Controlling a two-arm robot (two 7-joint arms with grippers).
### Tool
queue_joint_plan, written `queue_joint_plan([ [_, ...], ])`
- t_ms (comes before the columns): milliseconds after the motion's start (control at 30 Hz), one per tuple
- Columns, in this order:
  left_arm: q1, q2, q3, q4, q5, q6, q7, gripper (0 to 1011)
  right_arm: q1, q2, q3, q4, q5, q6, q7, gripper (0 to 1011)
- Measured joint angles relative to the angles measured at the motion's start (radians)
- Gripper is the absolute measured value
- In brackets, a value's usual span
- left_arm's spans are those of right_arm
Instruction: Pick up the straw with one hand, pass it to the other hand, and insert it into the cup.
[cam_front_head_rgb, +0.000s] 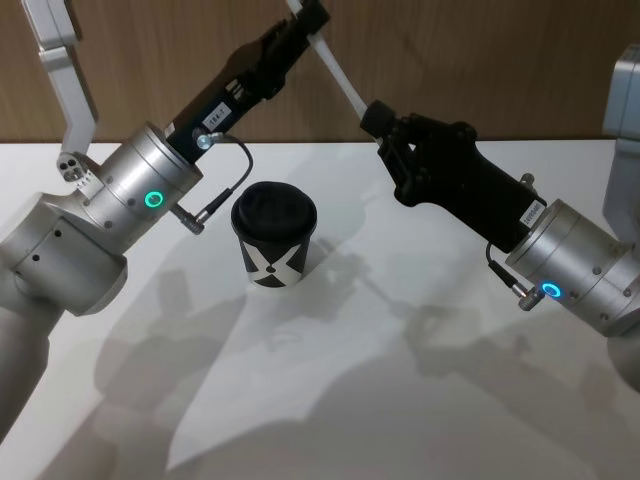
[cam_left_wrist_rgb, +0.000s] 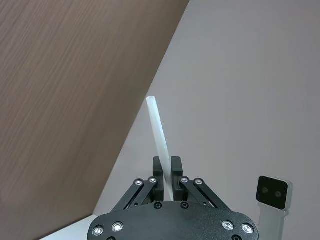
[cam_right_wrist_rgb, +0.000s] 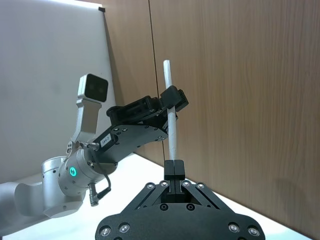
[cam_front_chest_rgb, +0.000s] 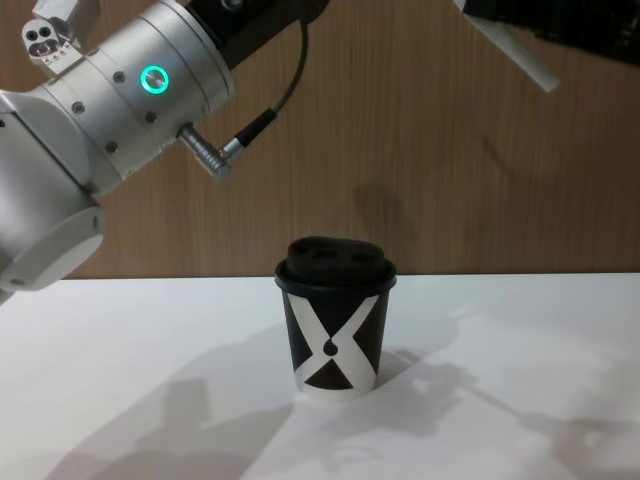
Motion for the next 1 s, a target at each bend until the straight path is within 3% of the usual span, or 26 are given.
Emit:
queue_joint_plan([
  [400,0.0,0.01,0.004,0.002,-0.008,-0.013,0.0,34,0.0,0.0,0.0,0.0,0.0,0.0,0.0,7],
  [1000,0.005,0.03,0.013,-0.01,-0.003,-0.04,0.019,8,0.0,0.0,0.0,0.0,0.0,0.0,0.0,531],
])
